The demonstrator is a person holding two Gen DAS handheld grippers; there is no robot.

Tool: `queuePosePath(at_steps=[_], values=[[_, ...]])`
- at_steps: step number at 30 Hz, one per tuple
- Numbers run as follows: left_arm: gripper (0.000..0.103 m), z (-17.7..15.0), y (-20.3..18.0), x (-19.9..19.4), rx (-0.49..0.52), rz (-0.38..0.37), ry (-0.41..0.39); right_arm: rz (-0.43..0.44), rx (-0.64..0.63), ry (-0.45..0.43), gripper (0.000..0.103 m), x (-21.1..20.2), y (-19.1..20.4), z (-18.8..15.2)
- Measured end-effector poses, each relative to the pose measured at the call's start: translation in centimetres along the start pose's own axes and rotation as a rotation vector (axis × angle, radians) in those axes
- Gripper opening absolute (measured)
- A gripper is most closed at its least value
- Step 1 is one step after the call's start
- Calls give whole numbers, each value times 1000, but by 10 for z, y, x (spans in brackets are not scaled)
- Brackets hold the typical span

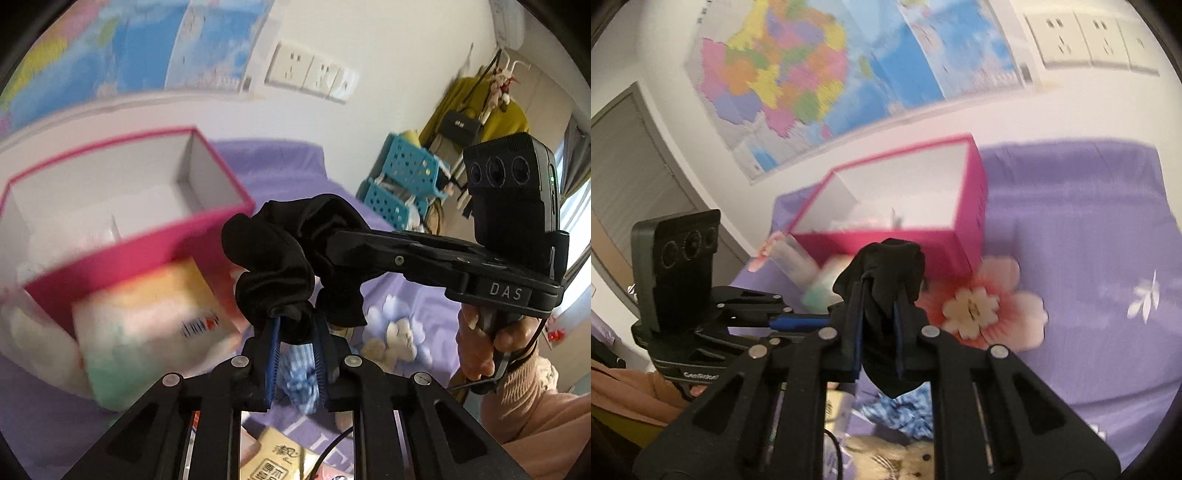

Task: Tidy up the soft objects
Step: 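Carry the black scrunchie into the pink box and open the left gripper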

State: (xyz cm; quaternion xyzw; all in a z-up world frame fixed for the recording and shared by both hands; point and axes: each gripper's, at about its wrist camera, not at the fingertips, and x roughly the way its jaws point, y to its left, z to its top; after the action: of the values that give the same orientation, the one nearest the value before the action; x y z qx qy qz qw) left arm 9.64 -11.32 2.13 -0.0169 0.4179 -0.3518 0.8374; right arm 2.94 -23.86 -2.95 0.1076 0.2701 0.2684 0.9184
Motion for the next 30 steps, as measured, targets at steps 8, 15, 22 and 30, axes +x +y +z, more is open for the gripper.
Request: queuePosePath(at_steps=[8, 15, 22, 30], values=[[16, 38, 11, -22, 7, 92, -90, 46, -59, -66, 15, 5, 19, 52], [16, 67, 36, -19, -40, 168, -108, 36, -57, -73, 15, 34, 13, 90], [16, 82, 64, 5, -96, 221, -67, -3, -22, -26, 15, 74, -8, 106], [16, 87, 78, 34, -122, 279, -5, -92, 16, 41, 21, 114, -31, 104]])
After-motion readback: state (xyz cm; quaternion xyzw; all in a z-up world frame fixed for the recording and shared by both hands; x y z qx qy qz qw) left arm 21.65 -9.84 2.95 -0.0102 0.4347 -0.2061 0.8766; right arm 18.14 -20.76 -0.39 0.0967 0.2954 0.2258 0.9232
